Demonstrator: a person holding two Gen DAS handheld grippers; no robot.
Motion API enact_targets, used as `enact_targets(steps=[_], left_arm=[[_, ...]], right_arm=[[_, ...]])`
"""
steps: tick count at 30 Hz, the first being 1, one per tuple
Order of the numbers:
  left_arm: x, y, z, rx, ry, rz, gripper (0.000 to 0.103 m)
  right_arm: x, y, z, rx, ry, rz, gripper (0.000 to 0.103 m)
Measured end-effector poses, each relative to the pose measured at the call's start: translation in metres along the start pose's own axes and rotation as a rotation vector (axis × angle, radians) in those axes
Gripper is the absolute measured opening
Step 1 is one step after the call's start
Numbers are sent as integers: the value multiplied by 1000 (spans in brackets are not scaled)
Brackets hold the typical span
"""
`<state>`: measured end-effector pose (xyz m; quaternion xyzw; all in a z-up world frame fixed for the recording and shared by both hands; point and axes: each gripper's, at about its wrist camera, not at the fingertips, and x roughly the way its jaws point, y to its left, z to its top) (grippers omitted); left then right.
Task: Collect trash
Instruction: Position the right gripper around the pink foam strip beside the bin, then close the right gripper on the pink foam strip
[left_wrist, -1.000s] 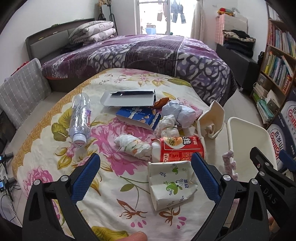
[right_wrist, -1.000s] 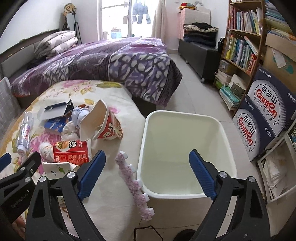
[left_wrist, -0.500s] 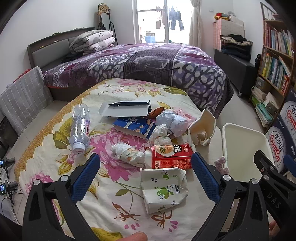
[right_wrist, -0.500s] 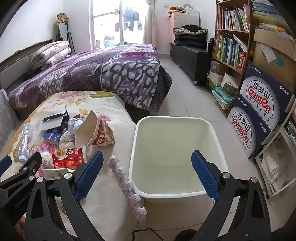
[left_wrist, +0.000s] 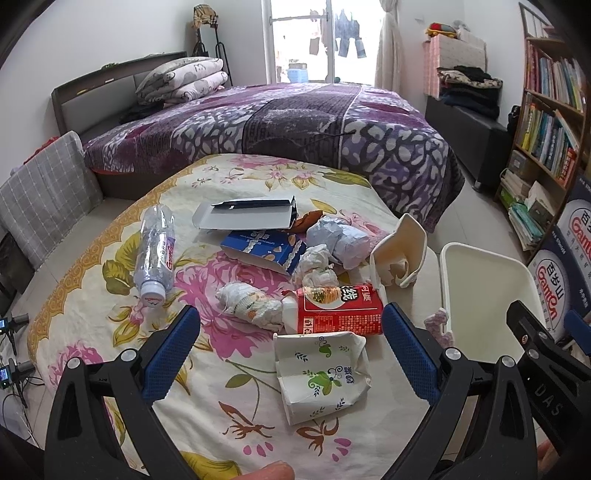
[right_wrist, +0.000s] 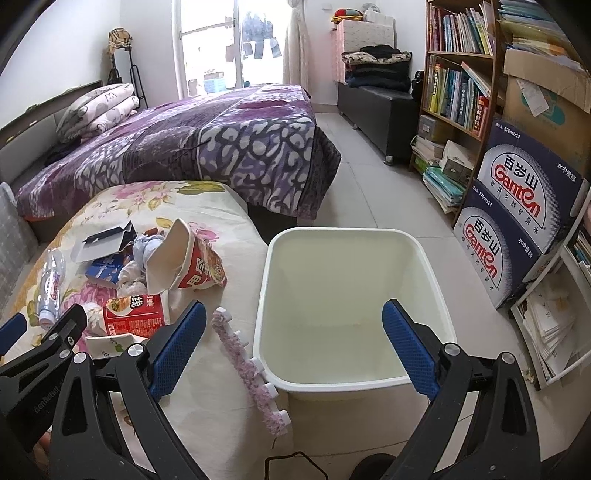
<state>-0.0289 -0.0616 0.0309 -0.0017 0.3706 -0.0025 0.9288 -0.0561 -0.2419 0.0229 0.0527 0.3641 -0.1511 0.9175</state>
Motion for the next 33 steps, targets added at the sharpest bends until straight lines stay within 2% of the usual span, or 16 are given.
enact_targets(steps=[3,8,16,17,22,24,27,33], left_arm=[[3,3,-1,-9,14,5,96],[17,19,-2,-46,76,27,96],[33,43,-3,-105,133,27,96],[35,46,-4,-111,141,28,96],[44,63,-5,-153,181,44,96],[47,71,-6,-178,200,50,96],[51,83,-7,-214,230,53,96],[55,81,-12,-209,293,11,96]], right_arm=[[8,-1,-1,4,33,13,92],[45,14,-7,-82,185,69,94],[70,51,-20,-267,236,67,92],[73,52,-20,-273,242,66,87],[86,53,-25,-269,300,91,50],[84,55,-25,-267,298,99,23],[75,55,-22,-240,265,142,11],[46,41,1,-119,159,227,10]])
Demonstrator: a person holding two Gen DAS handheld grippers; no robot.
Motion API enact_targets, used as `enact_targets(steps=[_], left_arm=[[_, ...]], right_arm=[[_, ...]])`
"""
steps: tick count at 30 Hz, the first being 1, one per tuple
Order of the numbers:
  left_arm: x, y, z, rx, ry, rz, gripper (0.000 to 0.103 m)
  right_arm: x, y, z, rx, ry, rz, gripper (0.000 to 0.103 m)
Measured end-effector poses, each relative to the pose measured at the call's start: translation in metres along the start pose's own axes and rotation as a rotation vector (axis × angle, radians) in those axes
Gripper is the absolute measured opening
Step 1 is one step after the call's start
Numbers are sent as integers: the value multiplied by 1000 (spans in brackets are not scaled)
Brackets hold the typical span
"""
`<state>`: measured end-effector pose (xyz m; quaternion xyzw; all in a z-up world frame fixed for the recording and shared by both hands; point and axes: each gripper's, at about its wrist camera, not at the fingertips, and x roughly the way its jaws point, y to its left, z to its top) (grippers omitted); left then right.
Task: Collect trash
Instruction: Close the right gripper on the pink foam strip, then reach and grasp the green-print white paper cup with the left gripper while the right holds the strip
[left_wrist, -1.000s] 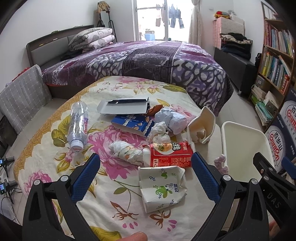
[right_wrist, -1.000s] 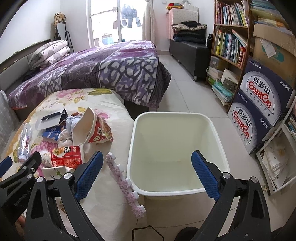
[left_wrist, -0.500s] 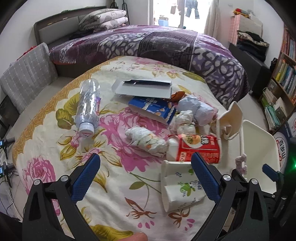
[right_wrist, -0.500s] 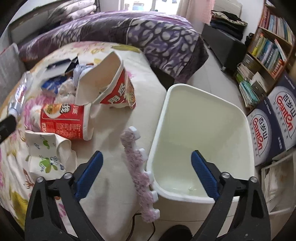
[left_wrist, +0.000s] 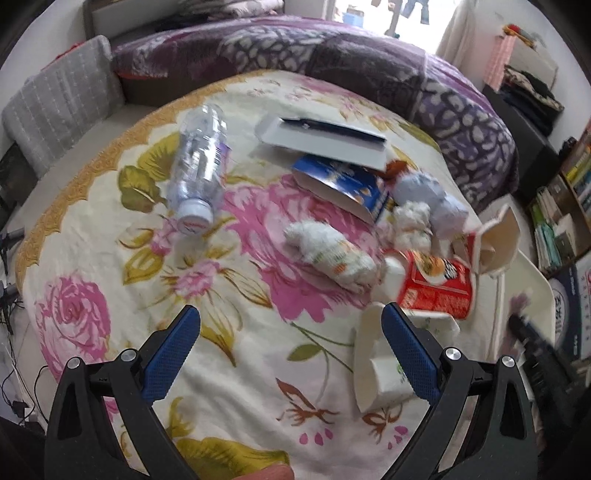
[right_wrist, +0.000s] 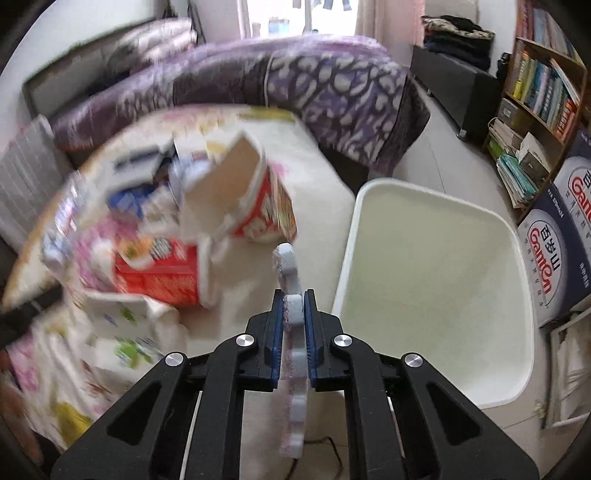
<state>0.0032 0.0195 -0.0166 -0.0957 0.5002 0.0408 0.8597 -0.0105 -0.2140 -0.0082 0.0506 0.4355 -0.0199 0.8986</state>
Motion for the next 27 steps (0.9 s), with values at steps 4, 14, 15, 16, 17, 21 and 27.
enact_targets(steps=[4,14,15,16,17,21,27], left_arm=[[2,-17,-8,57,31,-34,96],[24,-65,-27,147,96,36,96],[28,-67,-28,136,106,46,96],[31,-69,-28,127,116,47,96],[34,-70,-29,122,121,48,96],[43,-72,-26,93,133,55,96],[39,-72,-26,111,110,24,80]], right_arm=[[-19,-14,9,74,-63,35,10],[-29,-37,9,159,-93,66,10],[-28,-37,8,154,-89,63,10],[-29,-37,7,151,-88,62,10],[-28,-36,6,147,-84,61,10],[-26,-34,2,136,-71,61,10],[-24,-32,1,130,-65,59,10]])
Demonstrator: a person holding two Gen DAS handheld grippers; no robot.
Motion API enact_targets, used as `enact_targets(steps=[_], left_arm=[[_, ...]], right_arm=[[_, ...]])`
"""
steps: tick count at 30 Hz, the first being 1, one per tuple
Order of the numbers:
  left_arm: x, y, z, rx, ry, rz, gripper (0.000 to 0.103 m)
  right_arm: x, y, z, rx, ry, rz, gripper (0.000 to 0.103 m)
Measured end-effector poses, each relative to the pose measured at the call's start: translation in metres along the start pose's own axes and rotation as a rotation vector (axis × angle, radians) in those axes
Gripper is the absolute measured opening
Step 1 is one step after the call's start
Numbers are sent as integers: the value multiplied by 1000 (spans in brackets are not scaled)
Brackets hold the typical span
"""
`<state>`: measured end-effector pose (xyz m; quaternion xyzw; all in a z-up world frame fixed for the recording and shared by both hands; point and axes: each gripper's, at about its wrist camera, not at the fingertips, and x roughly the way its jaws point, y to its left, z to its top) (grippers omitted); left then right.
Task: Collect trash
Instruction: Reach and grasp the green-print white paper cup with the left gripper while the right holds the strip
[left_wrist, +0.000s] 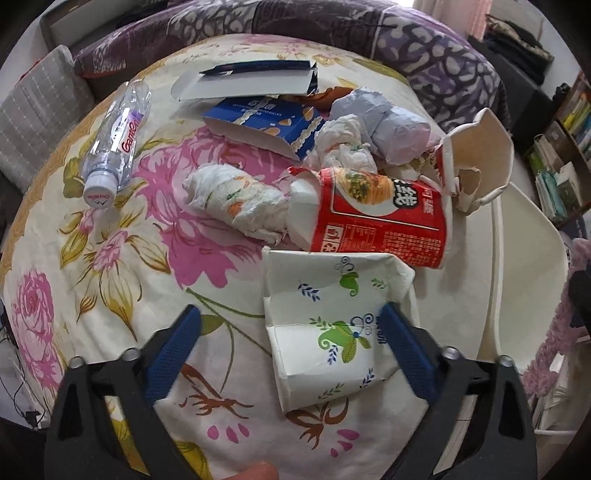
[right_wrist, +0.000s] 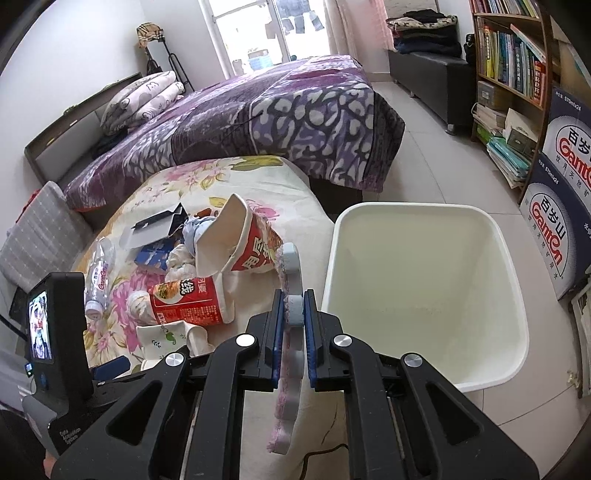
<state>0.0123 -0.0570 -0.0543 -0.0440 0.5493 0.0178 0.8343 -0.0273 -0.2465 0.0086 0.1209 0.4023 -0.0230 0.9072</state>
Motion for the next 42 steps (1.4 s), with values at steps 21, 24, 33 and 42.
enact_targets(steps=[21,24,33,42], left_arm=[[-40,-5,1,82,-126,-27,87],[-43,-9,0,101,-150,-13,88],[-21,8,11,15,1,-148,92],[-3,-16,4,68,31,-72,97]], right_arm=[[-9,-9,-1,39,-23,10,10],[-10,-12,-1,49,-23,9,10],[-9,-16,-1,55,-13,6,10],[-5,-18,-5,61,9,11,10]])
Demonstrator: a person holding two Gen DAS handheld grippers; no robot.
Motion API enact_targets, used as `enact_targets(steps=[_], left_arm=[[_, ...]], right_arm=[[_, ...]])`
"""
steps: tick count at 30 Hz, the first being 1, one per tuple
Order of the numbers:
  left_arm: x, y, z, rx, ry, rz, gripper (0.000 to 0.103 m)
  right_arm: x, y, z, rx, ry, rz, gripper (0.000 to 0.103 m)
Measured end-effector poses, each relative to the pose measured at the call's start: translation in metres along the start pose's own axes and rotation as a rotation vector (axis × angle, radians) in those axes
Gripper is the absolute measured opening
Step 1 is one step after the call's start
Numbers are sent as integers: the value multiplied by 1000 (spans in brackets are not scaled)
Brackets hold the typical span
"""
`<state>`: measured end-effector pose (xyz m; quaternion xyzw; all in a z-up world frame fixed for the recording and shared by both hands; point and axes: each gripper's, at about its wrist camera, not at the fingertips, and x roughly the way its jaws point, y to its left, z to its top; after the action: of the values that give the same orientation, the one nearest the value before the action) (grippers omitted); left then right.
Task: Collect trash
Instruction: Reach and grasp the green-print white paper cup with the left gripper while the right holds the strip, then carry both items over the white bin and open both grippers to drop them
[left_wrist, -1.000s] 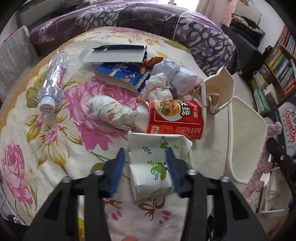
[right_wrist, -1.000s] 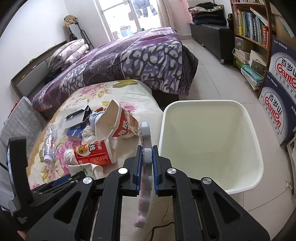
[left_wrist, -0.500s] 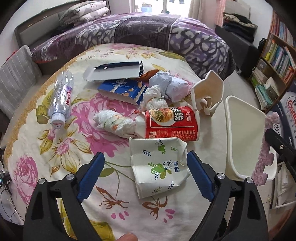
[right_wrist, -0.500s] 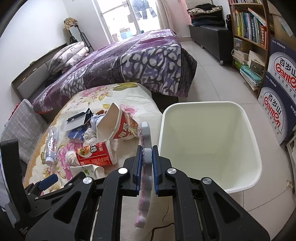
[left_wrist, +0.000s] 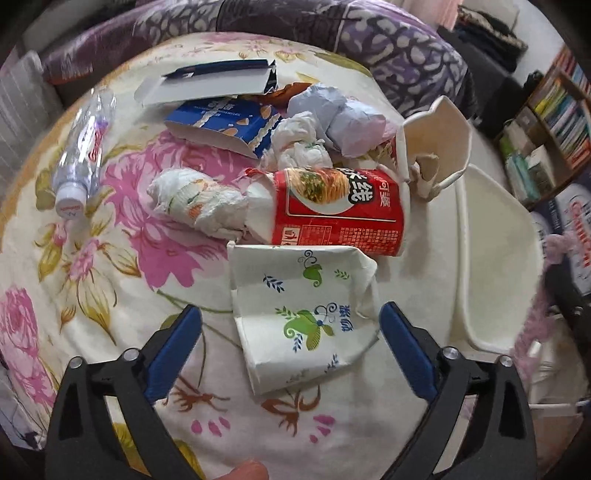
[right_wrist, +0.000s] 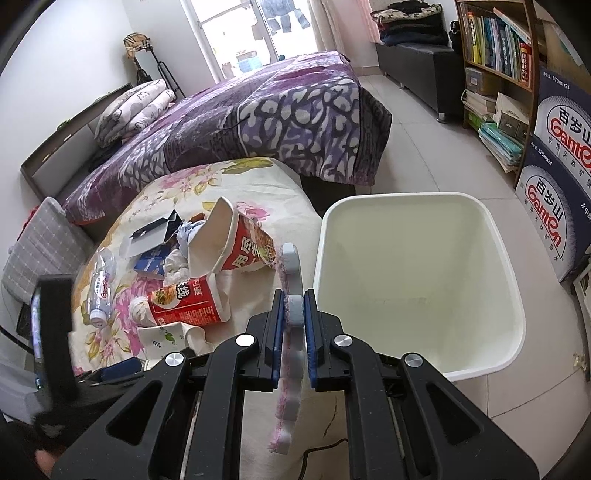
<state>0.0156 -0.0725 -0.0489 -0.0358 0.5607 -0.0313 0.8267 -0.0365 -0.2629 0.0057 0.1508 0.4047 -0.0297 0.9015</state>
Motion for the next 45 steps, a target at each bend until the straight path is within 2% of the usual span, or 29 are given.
enact_targets(steps=[5,10,11,14,17,19,20,21,24,32,40,45], left_arm=[[-2,2,3,-25,-2,23,97],[-8,3,5,-47,21,-90,97],[-7,1,5,-39,25,-83,97],[11,-5,4,-10,58,15,97],[23,-2,-2,-25,92,24,96],[18,-3,-2,-14,57,24,90],[13,-3,-3,-7,35,22,79],[8,-4,-2,-3,17,18,73],[-1,0,-2,-19,-10,-6,67],[-20,12,-5,-39,-83,-8,64],[-59,-1,1,-8,-247,-20,64],[-86,-23,9,47,-348,-57,64]], right_arm=[[1,-3,-3,3,13,-2,10],[2,-3,-3,8,13,3,11],[2,-2,-3,6,13,3,11],[4,0,-5,-5,19,-1,11],[4,-2,-5,5,23,2,11],[4,-2,-5,2,19,2,11],[4,-1,-5,1,18,3,11],[4,-1,-5,1,17,4,11],[5,1,-6,-3,20,6,11],[5,3,-7,-4,22,7,11],[-5,2,1,-4,-8,4,11],[-24,-9,22,17,-41,-13,11]])
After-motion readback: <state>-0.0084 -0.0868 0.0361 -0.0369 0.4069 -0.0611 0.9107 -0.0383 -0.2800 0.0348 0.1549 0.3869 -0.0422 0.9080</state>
